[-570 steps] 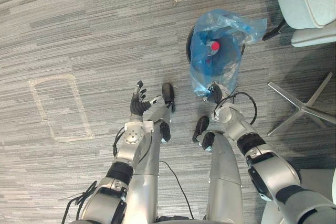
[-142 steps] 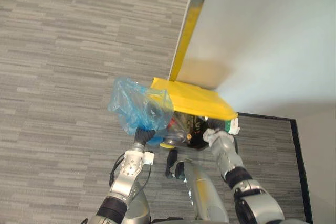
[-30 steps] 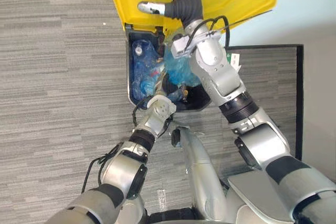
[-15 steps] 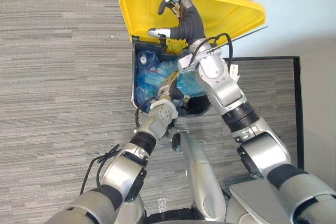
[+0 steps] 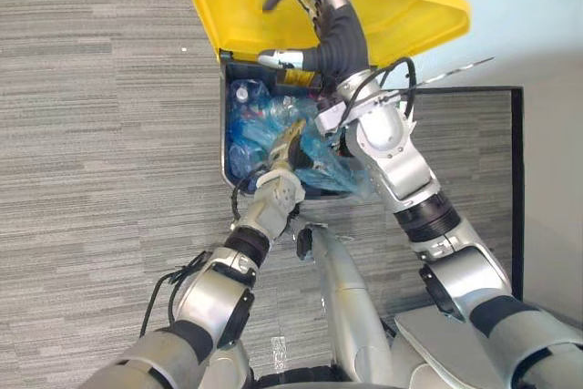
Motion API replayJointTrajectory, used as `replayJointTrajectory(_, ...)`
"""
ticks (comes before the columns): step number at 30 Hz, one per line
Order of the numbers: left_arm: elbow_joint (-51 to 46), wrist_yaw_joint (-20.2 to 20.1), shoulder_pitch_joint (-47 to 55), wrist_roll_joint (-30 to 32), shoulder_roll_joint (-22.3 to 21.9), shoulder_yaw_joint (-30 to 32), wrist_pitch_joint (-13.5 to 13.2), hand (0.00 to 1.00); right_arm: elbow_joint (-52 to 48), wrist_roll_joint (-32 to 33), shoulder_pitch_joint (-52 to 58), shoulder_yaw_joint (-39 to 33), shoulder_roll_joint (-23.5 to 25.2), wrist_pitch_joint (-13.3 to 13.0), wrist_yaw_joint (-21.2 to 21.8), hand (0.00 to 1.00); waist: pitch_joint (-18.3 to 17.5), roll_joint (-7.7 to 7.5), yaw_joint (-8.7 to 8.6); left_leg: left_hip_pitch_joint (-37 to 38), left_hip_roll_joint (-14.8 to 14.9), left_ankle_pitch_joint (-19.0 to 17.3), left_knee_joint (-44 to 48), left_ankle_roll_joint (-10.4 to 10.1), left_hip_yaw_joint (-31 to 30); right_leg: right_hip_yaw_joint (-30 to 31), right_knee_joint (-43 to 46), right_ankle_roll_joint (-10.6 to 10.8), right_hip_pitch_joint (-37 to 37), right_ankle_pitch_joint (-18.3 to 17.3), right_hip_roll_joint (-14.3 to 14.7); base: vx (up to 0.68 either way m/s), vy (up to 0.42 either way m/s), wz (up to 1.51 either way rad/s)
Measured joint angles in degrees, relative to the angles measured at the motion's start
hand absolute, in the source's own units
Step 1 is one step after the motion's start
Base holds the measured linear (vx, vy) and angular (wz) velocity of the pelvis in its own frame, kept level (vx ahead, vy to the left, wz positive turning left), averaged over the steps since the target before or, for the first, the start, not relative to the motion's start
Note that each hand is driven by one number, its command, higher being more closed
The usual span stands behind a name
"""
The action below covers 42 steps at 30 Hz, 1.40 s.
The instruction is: Gather rubbish on tea table into small bin, then transfer packed bag to large trash can.
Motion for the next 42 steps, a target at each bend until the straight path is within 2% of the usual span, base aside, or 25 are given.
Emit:
replayJointTrajectory(3,-5.2,1.3,1.4,-2.7,-0.1,-0.7,-0.9,0.00,0.0,-3.3,3.2,-1.5,-0.3,-0.2,-0.2,0.00,0.0,0.02,0.62,0.6,-0.1,0.4,-0.1,-0.3,-1.4,-1.4,-0.1,-0.3,1.7,-0.3,-0.6,-0.04,-0.007,0.24)
replayJointTrajectory(5,-11.5,2.3,3.7,-6.5,-0.1,-2.9,-2.8,0.00,0.1,-5.8,7.6,-4.0,-0.5,-0.4,-0.4,0.00,-0.1,0.05,2.04,2.1,-1.0,1.2,-0.8,-0.3,-2.9,-2.3,0.2,-0.4,3.8,-0.8,-1.5,-0.05,-0.016,0.33)
replayJointTrajectory(9,-20.0,2.4,8.2,-11.6,1.7,-6.4,-6.8,0.00,2.3,-9.3,12.3,-4.7,-1.6,-0.9,-0.9,0.00,-0.5,0.38,3.63,2.4,-2.4,1.8,-1.2,0.0,-4.3,-3.0,0.0,-0.3,5.1,-1.0,-2.7,-0.07,-0.002,0.25)
replayJointTrajectory(12,-22.7,0.4,14.8,-16.5,4.9,-9.2,-10.7,0.00,6.3,-11.9,16.1,-4.8,-1.8,-3.1,-0.9,0.00,-0.8,0.77,4.59,4.5,-2.9,1.8,-1.2,0.1,-5.1,-3.3,-0.5,0.6,8.0,-1.5,-2.8,-0.07,0.014,0.12)
replayJointTrajectory(17,-24.4,-3.7,25.5,-21.9,10.6,-10.0,-13.6,0.00,10.5,-14.5,21.3,-5.5,-1.6,-4.9,-0.7,0.00,-1.2,1.96,5.56,7.2,-3.3,2.0,-2.6,1.3,-6.0,-3.6,-3.6,1.8,12.2,-0.9,-2.7,-0.06,0.017,0.07)
replayJointTrajectory(22,-19.9,-8.4,37.2,-29.2,12.9,-4.9,-13.6,0.00,14.4,-17.0,29.9,-6.7,0.9,-5.0,0.3,0.00,-1.5,2.91,6.36,12.6,-4.1,1.9,-3.9,1.6,-5.9,-3.6,-5.4,2.2,18.0,-0.7,-2.7,-0.02,0.042,0.03)
replayJointTrajectory(26,-10.1,-10.7,40.9,-30.1,13.3,-0.9,-13.1,0.00,19.4,-19.2,35.1,-6.6,4.4,-4.4,1.7,0.00,-2.6,4.10,7.22,15.7,-4.4,1.6,-4.2,2.3,-4.8,-2.5,-7.0,3.3,20.8,0.1,-2.4,-0.02,0.068,-0.13)
replayJointTrajectory(27,-6.9,-10.9,41.3,-30.0,13.2,0.2,-12.9,0.00,21.5,-19.2,35.8,-6.6,5.6,-3.8,1.9,0.00,-2.6,4.31,7.37,16.8,-4.5,1.4,-4.4,2.7,-4.0,-2.0,-7.8,3.7,21.7,0.5,-2.3,-0.03,0.068,-0.29)
replayJointTrajectory(29,0.1,-10.7,42.0,-27.8,13.0,2.2,-11.8,0.00,26.7,-20.7,37.0,-6.7,7.6,0.1,2.1,0.00,-2.8,4.66,7.40,19.5,-4.6,0.9,-4.4,3.5,-2.2,-0.3,-10.5,3.9,24.2,2.1,-1.4,-0.06,0.108,-0.42)
replayJointTrajectory(31,3.8,-10.7,43.1,-26.3,12.5,3.1,-11.2,0.00,28.3,-21.9,39.5,-6.9,7.5,1.7,2.1,0.00,-3.1,4.59,7.31,21.1,-5.0,0.5,-4.4,4.2,-0.4,0.7,-11.7,4.6,25.5,2.7,-1.5,-0.09,0.166,-0.36)
replayJointTrajectory(33,6.3,-10.8,43.8,-26.2,12.1,3.8,-10.7,0.00,29.3,-23.8,43.6,-8.9,7.7,1.8,2.0,0.00,-4.4,3.78,6.51,22.0,-6.1,0.8,-5.4,5.4,0.7,1.6,-12.5,5.3,25.9,2.3,-2.3,-0.09,0.127,-0.20)
replayJointTrajectory(34,8.2,-10.5,44.4,-26.1,11.8,4.8,-10.5,0.00,30.6,-24.3,45.6,-9.2,7.7,2.1,1.9,0.00,-5.5,3.54,5.76,22.9,-5.9,2.6,-8.8,6.3,2.3,2.6,-10.8,7.8,25.3,-0.8,-2.8,-0.07,0.036,-0.09)
replayJointTrajectory(35,10.1,-10.2,44.6,-26.1,11.8,6.3,-10.4,0.00,33.0,-25.7,46.3,-9.2,7.9,2.4,1.9,0.00,-6.2,3.09,4.59,24.8,-6.3,4.3,-11.8,6.1,3.0,2.9,-1.0,5.8,23.6,-2.8,-3.1,-0.04,0.019,-0.08)
replayJointTrajectory(36,11.3,-9.9,44.7,-26.1,11.8,7.0,-10.2,0.00,34.5,-26.0,47.5,-9.6,8.0,2.5,1.9,0.00,-6.9,2.76,4.07,26.0,-6.7,5.1,-13.5,5.9,3.2,2.7,6.5,5.0,23.6,-4.9,-3.2,0.00,0.000,0.00)
replayJointTrajectory(37,11.7,-9.8,44.7,-26.1,11.8,7.2,-9.8,0.00,35.0,-26.0,49.0,-10.7,8.5,2.5,1.8,0.00,-7.8,2.10,3.81,26.4,-7.5,5.2,-14.4,5.8,3.2,2.7,8.8,5.6,24.7,-5.7,-3.5,0.05,0.035,-0.21)
replayJointTrajectory(38,11.9,-9.0,45.2,-26.0,11.1,8.6,-8.9,0.00,36.8,-25.9,52.2,-13.5,9.9,2.5,1.3,0.00,-10.0,1.46,3.83,27.2,-9.7,5.2,-16.8,6.0,2.7,3.5,0.0,8.1,28.1,-7.7,-2.4,0.04,0.055,-0.46)
replayJointTrajectory(39,12.0,-8.8,45.6,-26.0,10.3,9.1,-8.7,0.00,37.5,-25.8,52.9,-14.3,10.0,2.7,1.0,0.00,-11.2,2.03,4.47,27.1,-9.6,6.3,-19.2,7.5,1.9,4.5,-4.6,7.7,29.6,-7.5,-0.9,0.05,0.060,-0.85)
replayJointTrajectory(40,12.3,-8.8,46.2,-26.1,9.2,10.8,-8.5,0.00,39.2,-25.8,53.2,-15.5,10.3,2.7,0.7,0.00,-12.5,2.90,4.57,27.3,-8.1,8.2,-21.4,6.6,4.2,4.9,-3.5,6.7,28.6,-8.0,-0.1,0.05,0.024,-0.61)
replayJointTrajectory(41,12.6,-8.6,46.2,-26.1,8.5,11.2,-8.2,0.00,41.0,-24.9,53.7,-18.9,11.8,2.4,-0.1,0.00,-13.2,1.43,2.66,29.4,-9.7,10.0,-24.1,6.1,4.6,3.5,6.0,6.6,29.8,-12.3,-3.0,0.09,-0.011,-0.50)
replayJointTrajectory(42,13.0,-8.7,45.6,-26.1,8.2,11.2,-8.1,0.00,43.6,-24.8,53.4,-20.1,11.9,2.7,-0.4,0.00,-13.9,0.82,2.41,30.6,-10.8,10.6,-25.3,5.7,5.0,3.9,2.4,6.7,31.7,-13.1,-2.9,0.08,-0.011,-0.24)
